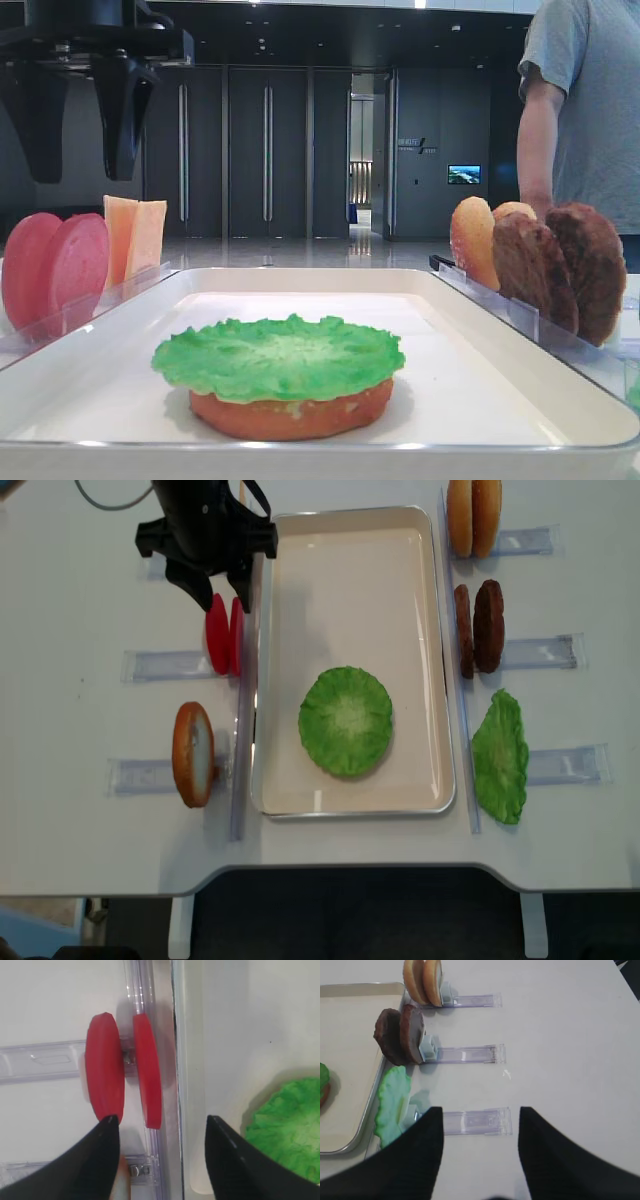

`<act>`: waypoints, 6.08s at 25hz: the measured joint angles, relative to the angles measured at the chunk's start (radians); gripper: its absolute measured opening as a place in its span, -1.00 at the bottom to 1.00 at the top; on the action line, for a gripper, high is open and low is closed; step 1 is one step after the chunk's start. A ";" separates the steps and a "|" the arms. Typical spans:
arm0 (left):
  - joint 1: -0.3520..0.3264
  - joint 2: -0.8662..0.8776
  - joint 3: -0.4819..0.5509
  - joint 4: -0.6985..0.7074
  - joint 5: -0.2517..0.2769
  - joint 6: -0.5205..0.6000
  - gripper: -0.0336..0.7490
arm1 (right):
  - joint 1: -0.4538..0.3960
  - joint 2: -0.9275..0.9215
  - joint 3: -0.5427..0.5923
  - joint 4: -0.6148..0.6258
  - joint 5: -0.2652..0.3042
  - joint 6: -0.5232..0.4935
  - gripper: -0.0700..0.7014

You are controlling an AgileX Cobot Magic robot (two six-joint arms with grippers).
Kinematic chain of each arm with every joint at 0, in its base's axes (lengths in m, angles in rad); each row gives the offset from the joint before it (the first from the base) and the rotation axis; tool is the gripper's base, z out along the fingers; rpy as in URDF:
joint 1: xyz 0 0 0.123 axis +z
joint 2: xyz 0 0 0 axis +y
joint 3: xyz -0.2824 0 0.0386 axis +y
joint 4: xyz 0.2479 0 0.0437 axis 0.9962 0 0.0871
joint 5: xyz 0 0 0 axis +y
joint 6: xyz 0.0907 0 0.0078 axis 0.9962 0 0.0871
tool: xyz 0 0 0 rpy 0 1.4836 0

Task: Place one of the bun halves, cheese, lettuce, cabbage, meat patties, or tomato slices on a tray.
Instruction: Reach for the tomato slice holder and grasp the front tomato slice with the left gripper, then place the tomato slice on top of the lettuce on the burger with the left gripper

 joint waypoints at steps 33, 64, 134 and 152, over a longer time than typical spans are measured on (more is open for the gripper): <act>0.000 0.100 -0.001 -0.003 -0.008 0.000 0.14 | 0.000 0.000 0.000 0.000 0.000 0.000 0.07; 0.000 0.100 -0.001 0.028 -0.009 0.001 -0.16 | 0.000 0.000 0.000 0.000 0.000 0.000 0.07; 0.000 -0.044 -0.004 -0.298 0.005 0.145 -0.76 | 0.000 0.000 0.000 0.000 0.000 0.000 0.07; 0.000 -0.045 -0.004 -0.520 0.005 0.364 -0.76 | 0.000 0.000 0.000 0.000 0.000 0.000 0.07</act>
